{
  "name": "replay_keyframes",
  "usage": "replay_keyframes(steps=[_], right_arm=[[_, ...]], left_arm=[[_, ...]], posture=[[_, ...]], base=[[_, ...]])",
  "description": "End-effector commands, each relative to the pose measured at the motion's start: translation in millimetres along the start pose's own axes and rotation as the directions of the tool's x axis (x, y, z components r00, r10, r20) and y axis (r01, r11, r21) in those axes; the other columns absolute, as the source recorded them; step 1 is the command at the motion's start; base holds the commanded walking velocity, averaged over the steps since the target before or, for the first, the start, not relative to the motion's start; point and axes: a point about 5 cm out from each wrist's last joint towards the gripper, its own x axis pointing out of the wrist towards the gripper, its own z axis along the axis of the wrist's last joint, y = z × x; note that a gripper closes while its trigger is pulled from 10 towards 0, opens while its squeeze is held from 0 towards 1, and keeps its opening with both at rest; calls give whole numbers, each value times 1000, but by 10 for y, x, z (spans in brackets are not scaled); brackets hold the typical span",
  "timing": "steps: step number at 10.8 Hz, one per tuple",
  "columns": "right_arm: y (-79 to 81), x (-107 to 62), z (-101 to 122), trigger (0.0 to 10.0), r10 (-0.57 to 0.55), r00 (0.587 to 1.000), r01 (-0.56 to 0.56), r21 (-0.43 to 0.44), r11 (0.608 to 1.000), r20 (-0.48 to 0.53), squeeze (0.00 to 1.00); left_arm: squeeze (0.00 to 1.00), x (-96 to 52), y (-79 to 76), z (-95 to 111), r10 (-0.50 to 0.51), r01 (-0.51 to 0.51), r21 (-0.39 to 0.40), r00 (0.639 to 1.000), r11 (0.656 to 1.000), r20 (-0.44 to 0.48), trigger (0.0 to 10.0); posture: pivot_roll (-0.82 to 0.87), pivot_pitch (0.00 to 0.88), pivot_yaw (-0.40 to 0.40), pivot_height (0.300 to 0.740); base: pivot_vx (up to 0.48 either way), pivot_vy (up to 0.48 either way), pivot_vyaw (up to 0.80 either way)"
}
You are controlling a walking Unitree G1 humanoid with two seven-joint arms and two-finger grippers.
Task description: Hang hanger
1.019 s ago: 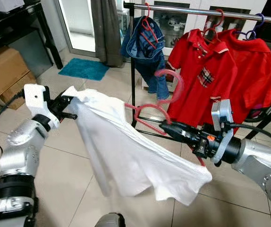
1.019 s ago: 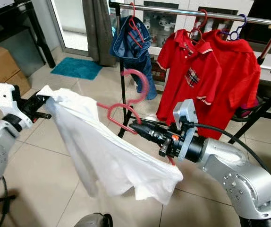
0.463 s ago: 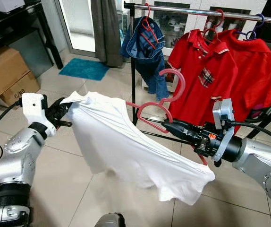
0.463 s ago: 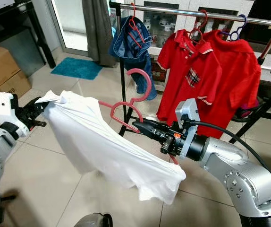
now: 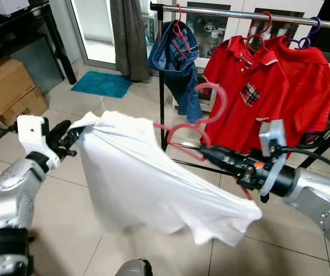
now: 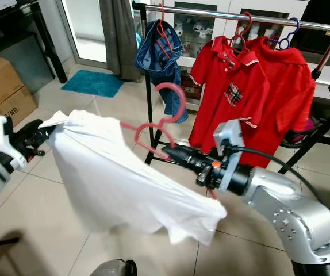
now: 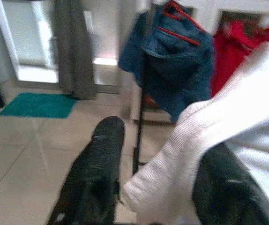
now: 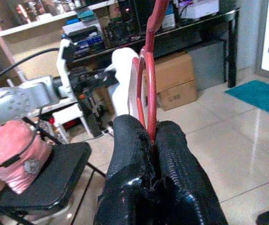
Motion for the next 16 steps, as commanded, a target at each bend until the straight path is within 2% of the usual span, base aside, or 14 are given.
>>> replay_keyframes(steps=[1,2,3,5,6,7,8,9,10,11,12,13,15,16], right_arm=[[-78,-71,80,10000,-66,997,67,-39,997,38,0],[-109,-62,67,10000,-94,995,95,-46,994,27,0],[-137,-59,58,10000,-121,992,122,-45,991,26,0],[-170,-35,17,10000,-163,987,163,-43,986,11,0],[-142,5,0,10000,-155,988,156,-39,987,15,0],[-118,46,-21,10000,-152,988,153,-38,988,15,0],[-112,64,-34,10000,-159,987,159,-47,986,11,0],[-118,113,-51,10000,-221,975,222,-57,973,23,0],[-80,123,-42,10000,-201,979,202,-35,979,42,0],[-20,101,-31,10000,-150,987,152,-30,988,53,0],[17,57,-3,10000,-96,994,98,-27,995,58,0],[66,34,24,10000,-34,997,35,-18,999,68,0],[96,34,38,10000,0,998,2,-24,1000,63,0],[102,31,44,10000,4,998,-2,-25,1000,64,0]], left_arm=[[1000,-43,32,55,-31,33,74,999,997,-28,10000],[1000,-49,-45,9,-113,127,151,988,980,-102,10000],[1000,-38,-55,32,-118,129,134,989,982,-92,10000],[1000,-41,-234,88,-283,287,35,955,957,-84,10000],[1000,14,-296,107,-304,311,74,948,948,-90,10000],[1000,151,-289,170,-210,212,86,977,974,-28,10000],[1000,206,-304,190,-176,176,83,984,981,-11,10000],[1000,256,-487,187,-227,229,88,973,969,-31,10000],[1000,264,-442,144,-180,187,130,981,974,-67,10000],[1000,252,-163,122,22,-17,113,999,993,-40,10000],[741,211,-18,159,87,-87,23,996,996,3,10000],[0,218,-84,198,-16,17,-48,999,999,28,10000],[0,352,-426,217,-252,255,-52,967,966,44,10000],[0,378,-502,205,-299,302,-69,953,951,44,10000]], posture=[[37,27,67,740],[37,27,67,740],[37,27,69,740],[37,28,65,740],[37,28,64,740],[35,28,67,740],[32,28,68,740],[27,31,65,740],[27,31,59,740],[24,32,53,740],[35,31,51,740],[35,28,52,740],[29,27,60,740],[25,27,64,740]], base=[[0,0,0],[0,0,0],[0,0,0],[0,0,0],[0,0,0],[0,0,0],[0,0,0],[0,0,0],[0,0,0],[0,0,0],[0,0,0],[0,0,0],[0,0,0],[0,0,0]])
